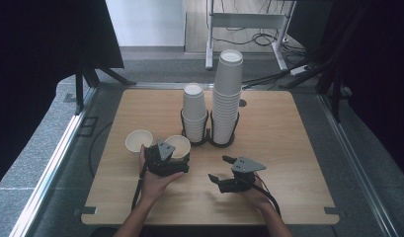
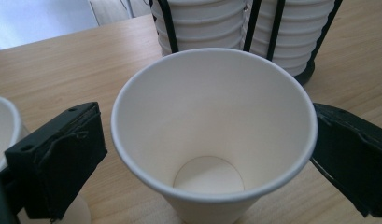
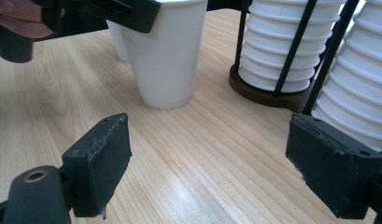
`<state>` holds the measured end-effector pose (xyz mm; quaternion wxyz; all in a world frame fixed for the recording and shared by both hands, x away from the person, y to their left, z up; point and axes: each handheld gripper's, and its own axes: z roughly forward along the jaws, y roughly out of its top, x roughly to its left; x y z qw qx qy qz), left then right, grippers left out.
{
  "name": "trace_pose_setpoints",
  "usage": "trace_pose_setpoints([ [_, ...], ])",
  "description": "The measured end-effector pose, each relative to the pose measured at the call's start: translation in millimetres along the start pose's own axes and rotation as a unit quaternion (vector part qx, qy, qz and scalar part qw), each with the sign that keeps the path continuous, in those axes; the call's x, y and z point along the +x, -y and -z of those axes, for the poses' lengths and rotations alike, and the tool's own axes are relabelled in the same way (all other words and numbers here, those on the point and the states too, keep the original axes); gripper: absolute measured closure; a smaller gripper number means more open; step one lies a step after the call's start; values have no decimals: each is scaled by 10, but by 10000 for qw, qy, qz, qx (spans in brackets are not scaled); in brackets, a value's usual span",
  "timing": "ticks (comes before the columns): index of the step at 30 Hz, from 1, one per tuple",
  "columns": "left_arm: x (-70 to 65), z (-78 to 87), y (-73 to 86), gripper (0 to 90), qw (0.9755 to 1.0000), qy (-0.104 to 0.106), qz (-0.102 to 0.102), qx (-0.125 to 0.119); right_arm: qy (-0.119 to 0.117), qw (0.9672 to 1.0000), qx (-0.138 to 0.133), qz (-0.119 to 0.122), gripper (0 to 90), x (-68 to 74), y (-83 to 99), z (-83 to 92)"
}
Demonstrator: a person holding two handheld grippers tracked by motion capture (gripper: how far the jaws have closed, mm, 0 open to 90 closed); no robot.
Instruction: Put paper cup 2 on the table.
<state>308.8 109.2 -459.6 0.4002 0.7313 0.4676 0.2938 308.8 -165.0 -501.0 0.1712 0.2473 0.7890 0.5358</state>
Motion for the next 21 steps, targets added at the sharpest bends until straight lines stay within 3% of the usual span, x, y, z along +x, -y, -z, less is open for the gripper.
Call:
trace_pose_setpoints([
  [9, 46, 223, 84, 0, 9997, 247, 71, -38, 151, 9998, -58, -75, 144, -59, 3, 129],
  [15, -7, 429, 154, 18, 9982, 596, 51, -109, 253, 9995, -76, -145, 144, -100, 24, 213],
  [19, -46, 506, 127, 29, 9942, 1043, 20, -255, 334, 9992, -94, -188, 144, -139, 40, 282],
  [21, -79, 526, 109, 31, 9900, 1365, -46, -358, 367, 9990, -99, -233, 145, -161, 53, 321],
])
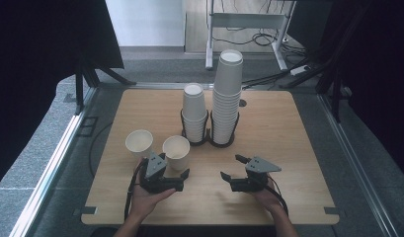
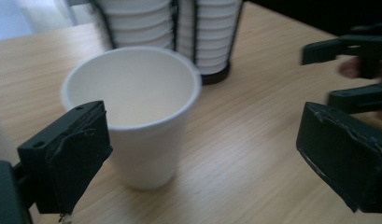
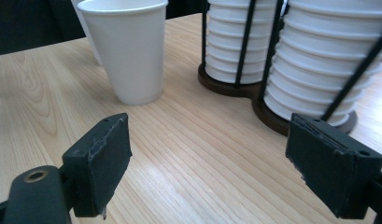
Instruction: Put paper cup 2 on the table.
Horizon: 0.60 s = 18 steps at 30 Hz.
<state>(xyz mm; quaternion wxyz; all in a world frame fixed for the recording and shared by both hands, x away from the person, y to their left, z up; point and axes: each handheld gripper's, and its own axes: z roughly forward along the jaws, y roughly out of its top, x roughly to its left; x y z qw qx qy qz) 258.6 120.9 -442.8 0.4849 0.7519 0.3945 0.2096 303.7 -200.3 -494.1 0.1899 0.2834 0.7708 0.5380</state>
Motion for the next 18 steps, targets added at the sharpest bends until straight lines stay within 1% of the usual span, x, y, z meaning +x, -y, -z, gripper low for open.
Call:
trace_pose_setpoints([
  [1, -5, -4, 0, 35, 10000, 77, -9, -7, 7, 10000, -5, -13, 146, -21, 11, 22],
  [2, -14, -21, 4, 35, 9997, 253, -8, -2, 12, 10000, -1, -23, 147, -29, 16, 31],
  [5, -33, -94, 44, 46, 9990, 441, -96, 58, 54, 10000, 38, -42, 149, -76, 46, 70],
  [8, -37, -160, 85, 51, 9978, 649, -94, 86, 107, 9999, 68, -65, 149, -115, 63, 90],
  [9, -38, -178, 96, 55, 9976, 687, -89, 91, 126, 9999, 65, -82, 149, -129, 67, 96],
  [14, -32, -205, 126, 59, 9974, 695, -121, 113, 161, 9998, 62, -84, 149, -163, 68, 115],
  [16, -28, -199, 127, 61, 9977, 667, -127, 76, 177, 9998, 49, -91, 149, -171, 67, 122],
  [18, -25, -184, 122, 60, 9981, 593, -151, 31, 197, 9997, 38, -101, 149, -178, 67, 132],
])
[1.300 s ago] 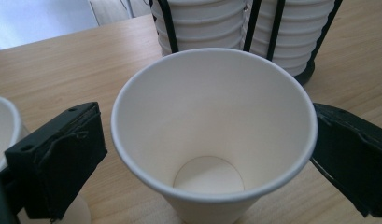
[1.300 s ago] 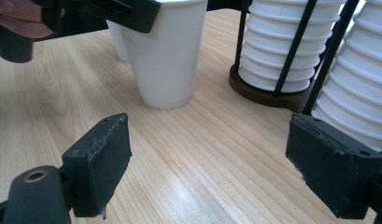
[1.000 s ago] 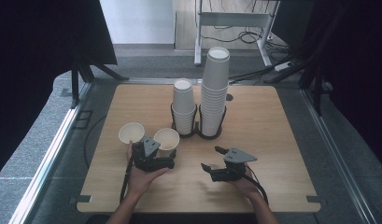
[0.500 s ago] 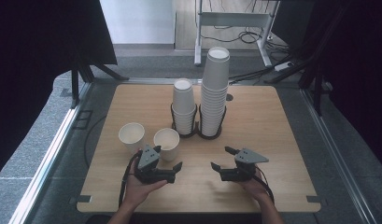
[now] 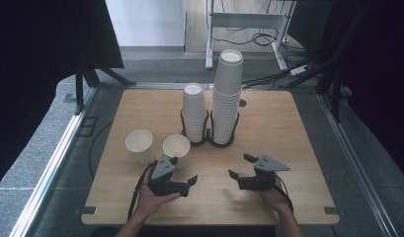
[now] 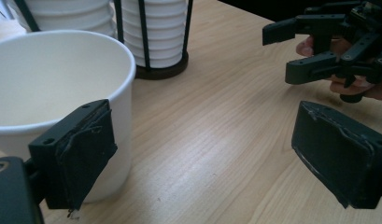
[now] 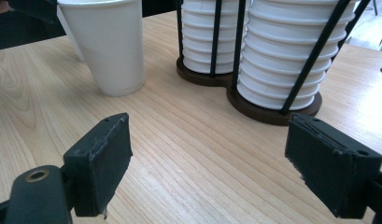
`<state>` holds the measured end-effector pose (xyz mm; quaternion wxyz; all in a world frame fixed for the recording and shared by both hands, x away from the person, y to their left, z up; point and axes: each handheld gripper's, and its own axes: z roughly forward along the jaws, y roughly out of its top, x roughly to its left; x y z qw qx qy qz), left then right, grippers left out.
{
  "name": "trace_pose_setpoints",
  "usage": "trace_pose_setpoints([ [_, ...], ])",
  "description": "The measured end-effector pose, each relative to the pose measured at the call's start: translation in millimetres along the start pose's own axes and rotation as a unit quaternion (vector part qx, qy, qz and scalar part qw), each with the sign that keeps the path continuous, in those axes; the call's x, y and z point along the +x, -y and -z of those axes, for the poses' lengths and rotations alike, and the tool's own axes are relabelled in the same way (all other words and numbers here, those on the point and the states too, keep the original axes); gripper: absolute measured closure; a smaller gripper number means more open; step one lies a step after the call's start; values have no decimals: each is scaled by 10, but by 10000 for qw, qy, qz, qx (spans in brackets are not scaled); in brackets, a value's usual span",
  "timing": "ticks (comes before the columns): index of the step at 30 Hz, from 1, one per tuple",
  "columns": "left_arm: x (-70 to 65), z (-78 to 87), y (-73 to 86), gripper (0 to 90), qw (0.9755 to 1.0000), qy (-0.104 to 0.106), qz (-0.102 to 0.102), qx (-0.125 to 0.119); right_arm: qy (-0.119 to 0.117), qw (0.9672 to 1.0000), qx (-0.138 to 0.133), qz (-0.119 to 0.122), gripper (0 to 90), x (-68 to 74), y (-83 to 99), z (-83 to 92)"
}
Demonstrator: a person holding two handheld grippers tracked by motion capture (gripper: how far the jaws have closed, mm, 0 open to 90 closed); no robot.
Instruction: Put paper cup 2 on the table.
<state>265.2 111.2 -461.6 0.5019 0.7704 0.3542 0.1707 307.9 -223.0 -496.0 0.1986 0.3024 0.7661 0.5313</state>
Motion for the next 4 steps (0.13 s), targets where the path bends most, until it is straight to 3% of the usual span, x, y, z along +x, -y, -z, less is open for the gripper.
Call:
trace_pose_setpoints([
  [4, 21, 17, -10, 61, 10000, -16, -5, -13, 24, 10000, -6, -4, 149, -14, 3, 19],
])
